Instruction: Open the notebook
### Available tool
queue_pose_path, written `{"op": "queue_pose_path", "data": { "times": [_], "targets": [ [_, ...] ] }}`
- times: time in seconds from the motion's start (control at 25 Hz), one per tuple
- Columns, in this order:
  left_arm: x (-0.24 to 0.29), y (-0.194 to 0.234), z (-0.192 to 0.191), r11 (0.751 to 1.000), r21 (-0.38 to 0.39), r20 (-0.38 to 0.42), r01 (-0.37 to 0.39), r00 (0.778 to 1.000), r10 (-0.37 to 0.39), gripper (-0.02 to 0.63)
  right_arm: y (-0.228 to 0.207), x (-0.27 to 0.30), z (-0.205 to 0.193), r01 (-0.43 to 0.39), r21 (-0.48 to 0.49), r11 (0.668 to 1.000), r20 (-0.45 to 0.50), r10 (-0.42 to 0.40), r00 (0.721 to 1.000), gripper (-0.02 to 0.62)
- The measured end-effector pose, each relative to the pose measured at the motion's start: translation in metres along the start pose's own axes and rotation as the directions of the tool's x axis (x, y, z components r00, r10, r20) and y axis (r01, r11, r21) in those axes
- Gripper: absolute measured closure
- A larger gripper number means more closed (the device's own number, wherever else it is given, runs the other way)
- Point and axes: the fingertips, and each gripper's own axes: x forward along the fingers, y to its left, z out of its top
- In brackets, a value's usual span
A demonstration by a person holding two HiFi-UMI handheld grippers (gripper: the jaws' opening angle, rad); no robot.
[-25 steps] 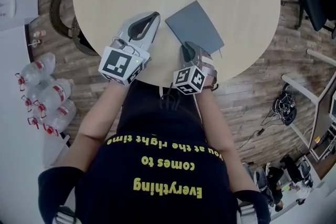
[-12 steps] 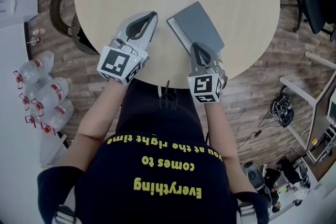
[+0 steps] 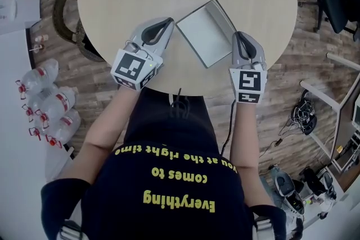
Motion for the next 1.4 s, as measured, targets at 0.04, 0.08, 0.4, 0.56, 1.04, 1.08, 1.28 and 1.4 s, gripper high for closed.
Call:
{"op": "queue_pose_path", "data": {
  "times": [0.04,0.08,0.4,0.56,1.04,1.08,1.28,1.4],
  "targets": [
    [0.003,-0.002,-0.003,1.0,-0.001,-0.01,0.009,1.0,-0.009,0.603,-0.008,0.002,0.0,0.006,0.018,1.0,-0.001,-0.006,1.0,0.561],
    [0.005,-0.004,-0.006,1.0,-0.002,-0.02,0.018,1.0,-0.018,0.603,-0.016,0.004,-0.001,0.009,0.037,0.999,-0.004,-0.009,1.0,0.56],
    [0.029,-0.023,-0.036,0.997,-0.004,-0.096,0.083,0.992,-0.083,0.603,-0.071,0.027,-0.015,-0.008,0.204,0.979,-0.068,0.023,0.997,0.555],
    [0.043,-0.032,-0.052,0.993,-0.018,-0.14,0.117,0.983,-0.119,0.603,-0.094,0.039,-0.028,-0.03,0.316,0.948,-0.11,0.068,0.992,0.555],
    [0.058,-0.045,-0.083,0.984,-0.009,-0.226,0.178,0.958,-0.175,0.603,-0.091,0.026,-0.099,0.022,0.47,0.882,-0.199,0.081,0.977,0.554],
    [0.059,-0.045,-0.084,0.984,-0.004,-0.229,0.179,0.957,-0.175,0.603,-0.088,0.024,-0.107,0.031,0.473,0.881,-0.21,0.079,0.974,0.554],
    [0.065,-0.045,-0.083,0.984,0.022,-0.225,0.178,0.96,-0.168,0.603,-0.072,0.012,-0.138,0.087,0.43,0.899,-0.244,0.024,0.969,0.554],
    [0.067,-0.046,-0.083,0.983,0.026,-0.226,0.179,0.959,-0.169,0.603,-0.063,0.011,-0.157,0.113,0.353,0.929,-0.29,-0.007,0.957,0.584]
  ]
}}
